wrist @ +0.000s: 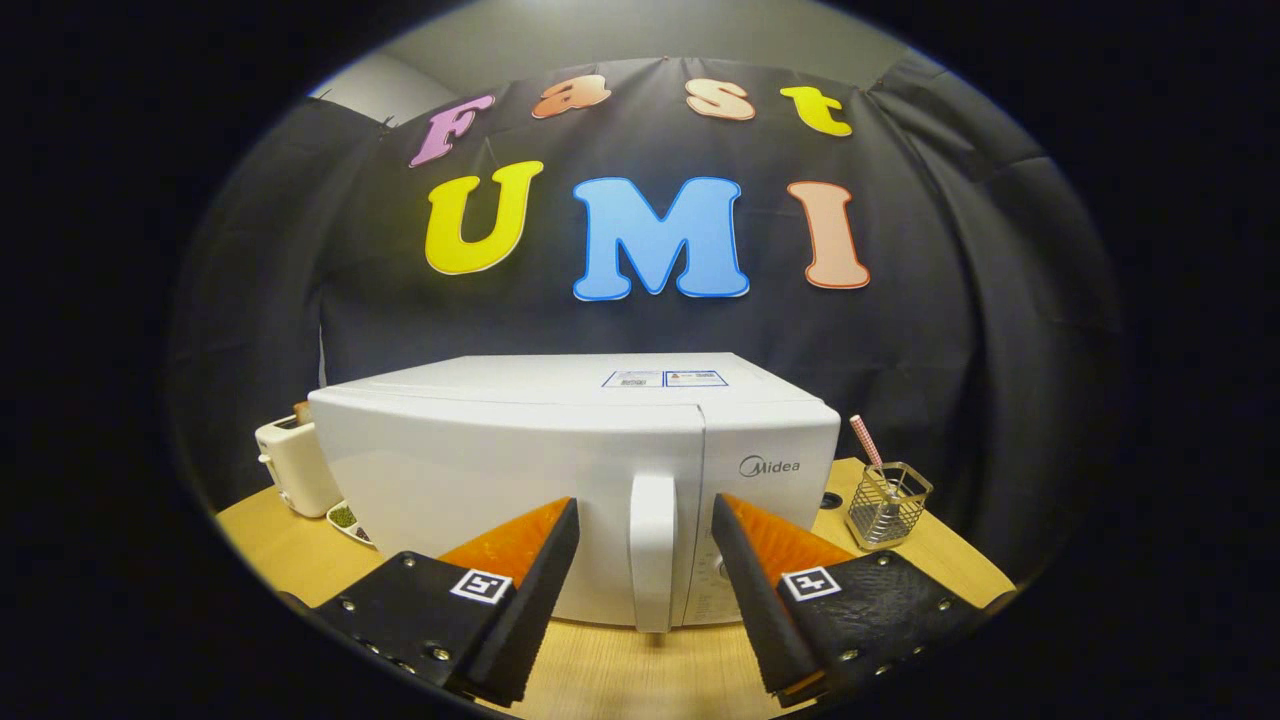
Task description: Open the microwave, put the food inside, and close the microwave door.
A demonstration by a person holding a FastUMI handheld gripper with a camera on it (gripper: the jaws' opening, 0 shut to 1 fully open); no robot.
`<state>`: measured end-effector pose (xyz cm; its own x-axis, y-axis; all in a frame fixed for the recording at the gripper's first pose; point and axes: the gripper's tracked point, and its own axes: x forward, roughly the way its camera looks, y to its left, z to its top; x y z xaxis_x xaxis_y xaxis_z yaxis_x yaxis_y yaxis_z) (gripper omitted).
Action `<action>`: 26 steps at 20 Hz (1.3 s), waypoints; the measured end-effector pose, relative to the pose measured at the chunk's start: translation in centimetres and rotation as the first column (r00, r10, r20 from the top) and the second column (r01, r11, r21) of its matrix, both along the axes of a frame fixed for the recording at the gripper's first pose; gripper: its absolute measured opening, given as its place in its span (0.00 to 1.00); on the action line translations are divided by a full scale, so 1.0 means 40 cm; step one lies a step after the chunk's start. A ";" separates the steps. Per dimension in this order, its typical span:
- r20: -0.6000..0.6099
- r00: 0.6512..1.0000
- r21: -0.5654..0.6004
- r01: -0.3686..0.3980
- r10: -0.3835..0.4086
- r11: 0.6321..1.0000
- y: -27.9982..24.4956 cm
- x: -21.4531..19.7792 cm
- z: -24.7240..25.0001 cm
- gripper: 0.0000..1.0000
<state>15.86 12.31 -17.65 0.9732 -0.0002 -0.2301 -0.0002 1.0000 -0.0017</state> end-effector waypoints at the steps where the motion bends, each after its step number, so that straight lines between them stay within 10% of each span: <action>1: -0.007 1.000 0.001 0.008 -0.008 1.000 0.000 0.012 -0.010 0.83; 8: -0.029 0.999 -0.016 0.043 -0.043 0.999 -0.008 0.019 -0.047 0.32; 13: -0.035 0.998 0.010 0.058 -0.058 0.998 -0.006 0.022 -0.052 0.13; 26: -0.022 0.998 0.056 0.068 -0.067 0.996 -0.005 0.010 -0.050 0.10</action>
